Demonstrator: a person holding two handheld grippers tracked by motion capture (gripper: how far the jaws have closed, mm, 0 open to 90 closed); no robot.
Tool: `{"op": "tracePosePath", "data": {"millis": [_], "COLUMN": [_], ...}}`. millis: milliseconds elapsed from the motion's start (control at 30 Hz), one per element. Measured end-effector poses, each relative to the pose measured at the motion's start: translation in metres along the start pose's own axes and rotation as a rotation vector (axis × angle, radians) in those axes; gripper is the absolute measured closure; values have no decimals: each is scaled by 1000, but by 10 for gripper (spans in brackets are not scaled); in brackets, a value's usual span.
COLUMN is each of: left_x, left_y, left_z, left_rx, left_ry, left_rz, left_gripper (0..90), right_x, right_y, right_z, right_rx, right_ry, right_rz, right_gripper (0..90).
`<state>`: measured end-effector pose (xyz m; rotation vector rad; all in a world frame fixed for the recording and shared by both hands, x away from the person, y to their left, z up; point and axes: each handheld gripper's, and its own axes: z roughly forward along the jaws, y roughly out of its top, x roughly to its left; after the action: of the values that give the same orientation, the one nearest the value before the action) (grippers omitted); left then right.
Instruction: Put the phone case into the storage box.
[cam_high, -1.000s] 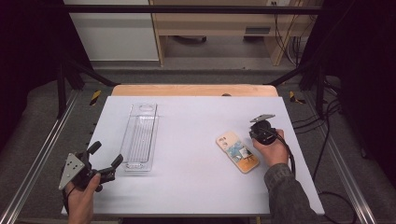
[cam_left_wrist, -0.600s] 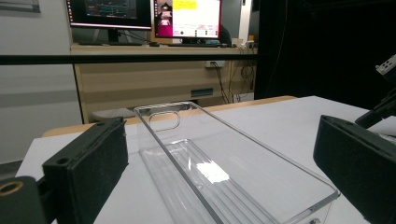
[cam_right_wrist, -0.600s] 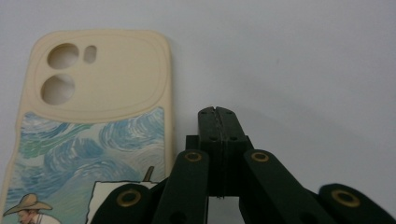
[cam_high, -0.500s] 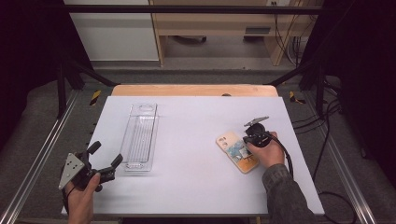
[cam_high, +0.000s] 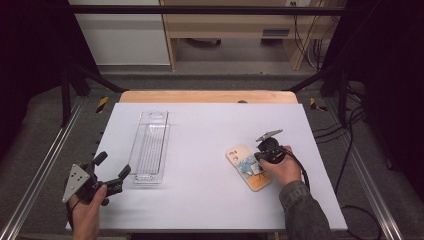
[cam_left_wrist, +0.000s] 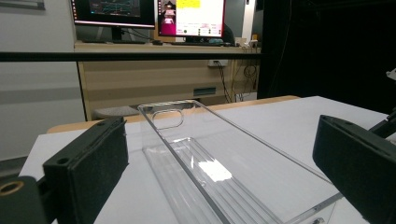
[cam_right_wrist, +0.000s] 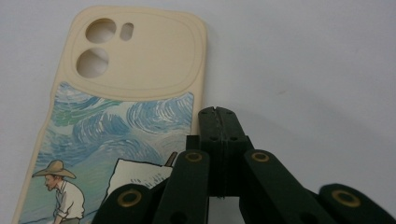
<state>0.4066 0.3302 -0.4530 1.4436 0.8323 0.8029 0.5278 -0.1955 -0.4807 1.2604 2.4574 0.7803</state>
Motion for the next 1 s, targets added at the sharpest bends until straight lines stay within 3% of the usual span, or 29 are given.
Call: {"op": "tracePosePath", "data": {"millis": [267, 400, 700, 867, 1000], "left_x": [-1, -1, -3, -2, -3], "left_y": [0, -1, -1, -1, -3], "left_z": [-1, 0, 2, 1, 3], "left_rx": [-1, 0, 13, 6, 6], "left_ry": [-1, 0, 1, 7, 5], "left_rz": [-4, -11, 11, -4, -17], "left_gripper": [34, 34, 34, 34, 35], "right_x": [31, 46, 63, 70, 71], "right_y": [4, 5, 3, 2, 0], "right_z": [3, 3, 1, 1, 0], "right_rx": [-16, -7, -14, -16, -19], "right_ry": [63, 71, 114, 119, 116], "right_rz": [-60, -89, -102, -112, -93], "right_gripper": [900, 900, 900, 900, 900]}}
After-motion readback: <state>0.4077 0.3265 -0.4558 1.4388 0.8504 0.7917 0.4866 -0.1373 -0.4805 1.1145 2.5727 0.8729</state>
